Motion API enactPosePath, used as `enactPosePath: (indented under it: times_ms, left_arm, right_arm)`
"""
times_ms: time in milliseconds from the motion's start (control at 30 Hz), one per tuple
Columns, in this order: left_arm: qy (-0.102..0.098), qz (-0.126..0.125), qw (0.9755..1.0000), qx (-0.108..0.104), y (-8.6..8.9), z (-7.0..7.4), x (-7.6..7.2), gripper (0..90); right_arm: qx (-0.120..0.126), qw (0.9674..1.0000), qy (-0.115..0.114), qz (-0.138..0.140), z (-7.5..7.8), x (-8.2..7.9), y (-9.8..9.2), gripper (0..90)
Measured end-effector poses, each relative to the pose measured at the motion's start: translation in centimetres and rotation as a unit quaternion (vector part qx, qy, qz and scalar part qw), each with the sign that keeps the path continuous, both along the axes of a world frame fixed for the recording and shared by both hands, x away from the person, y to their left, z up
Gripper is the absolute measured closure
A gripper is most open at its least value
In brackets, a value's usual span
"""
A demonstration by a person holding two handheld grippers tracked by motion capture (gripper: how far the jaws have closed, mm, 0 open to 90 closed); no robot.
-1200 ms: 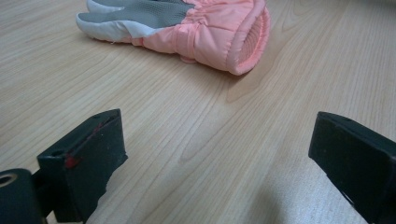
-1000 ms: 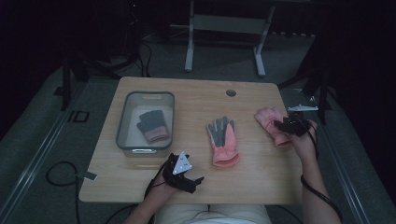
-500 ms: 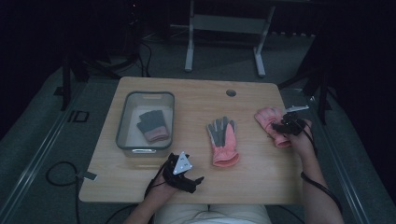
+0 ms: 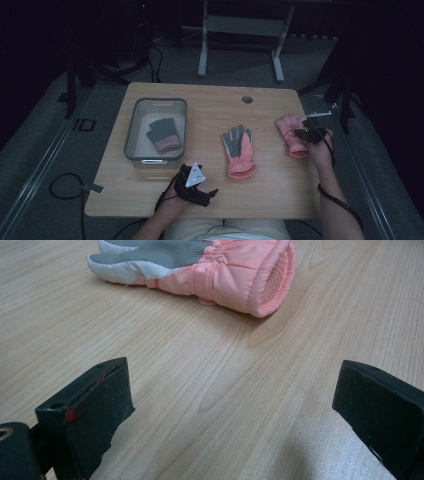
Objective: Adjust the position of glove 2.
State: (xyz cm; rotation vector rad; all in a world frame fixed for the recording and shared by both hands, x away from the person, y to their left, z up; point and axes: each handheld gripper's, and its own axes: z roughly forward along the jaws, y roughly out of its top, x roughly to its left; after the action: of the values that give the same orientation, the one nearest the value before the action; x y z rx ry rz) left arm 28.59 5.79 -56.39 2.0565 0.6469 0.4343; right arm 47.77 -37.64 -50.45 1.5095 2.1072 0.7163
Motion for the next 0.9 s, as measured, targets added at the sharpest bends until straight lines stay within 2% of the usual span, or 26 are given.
enactPosePath:
  times_ms: [100, 233, 400, 467, 533, 667, 800, 867, 900]
  left_arm:
    - [0.000, 0.000, 1.0000, -0.001, 0.0, 0.0, 0.0, 2.2]
    - [-0.002, 0.002, 1.0000, -0.001, 0.0, 0.0, -0.1, 2.2]
    - [-0.001, 0.001, 1.0000, 0.003, 0.0, 0.0, -0.1, 2.2]
    - [-0.001, 0.000, 1.0000, 0.004, -0.1, 0.0, -0.1, 2.2]
    - [0.000, -0.001, 1.0000, 0.005, -0.1, 0.0, -0.1, 2.2]
    - [0.003, -0.005, 1.0000, 0.004, -0.1, 0.0, -0.1, 2.2]
    - [0.004, -0.004, 1.0000, 0.004, -0.1, 0.0, 0.0, 2.2]
    - [0.004, -0.005, 1.0000, 0.006, -0.1, 0.0, 0.0, 2.2]
    - [0.004, -0.004, 1.0000, 0.006, -0.1, 0.0, 0.0, 2.2]
  right_arm:
    - [0.018, 0.9996, -0.020, -0.011, 1.5, -1.2, 0.8, 85.2]
    - [0.047, 0.9973, -0.049, -0.025, 3.8, -3.6, 2.3, 85.2]
    - [0.049, 0.9960, -0.067, -0.031, 5.2, -6.6, 4.2, 85.1]
    - [0.054, 0.9952, -0.071, -0.041, 5.2, -7.6, 4.8, 85.2]
    - [0.071, 0.9938, -0.071, -0.048, 5.2, -8.6, 5.2, 85.2]
    - [0.081, 0.9934, -0.064, -0.051, 4.5, -9.9, 5.8, 85.1]
    - [0.094, 0.9922, -0.054, -0.063, 3.2, -10.4, 6.2, 85.1]
    - [0.092, 0.9924, -0.049, -0.066, 2.6, -10.4, 6.4, 85.0]
    - [0.092, 0.9927, -0.037, -0.068, 1.7, -10.2, 6.6, 85.0]
